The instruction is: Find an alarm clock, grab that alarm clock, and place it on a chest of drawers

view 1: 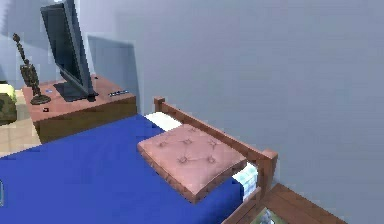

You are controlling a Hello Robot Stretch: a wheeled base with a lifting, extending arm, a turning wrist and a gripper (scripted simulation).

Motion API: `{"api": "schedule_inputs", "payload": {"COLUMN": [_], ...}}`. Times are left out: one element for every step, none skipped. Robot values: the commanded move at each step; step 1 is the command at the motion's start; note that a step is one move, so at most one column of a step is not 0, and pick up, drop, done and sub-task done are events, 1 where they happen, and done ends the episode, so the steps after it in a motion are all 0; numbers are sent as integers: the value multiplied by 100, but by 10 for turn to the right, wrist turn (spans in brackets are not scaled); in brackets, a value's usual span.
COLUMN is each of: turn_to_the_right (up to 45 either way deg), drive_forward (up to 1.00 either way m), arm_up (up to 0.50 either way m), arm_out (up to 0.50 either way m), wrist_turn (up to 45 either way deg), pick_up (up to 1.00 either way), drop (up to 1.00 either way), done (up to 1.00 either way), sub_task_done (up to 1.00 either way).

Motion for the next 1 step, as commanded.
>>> {"api": "schedule_inputs", "payload": {"turn_to_the_right": [0], "drive_forward": [0], "arm_up": [0], "arm_out": [0], "wrist_turn": [0], "pick_up": [0], "drop": [0], "done": [100], "sub_task_done": [0]}}
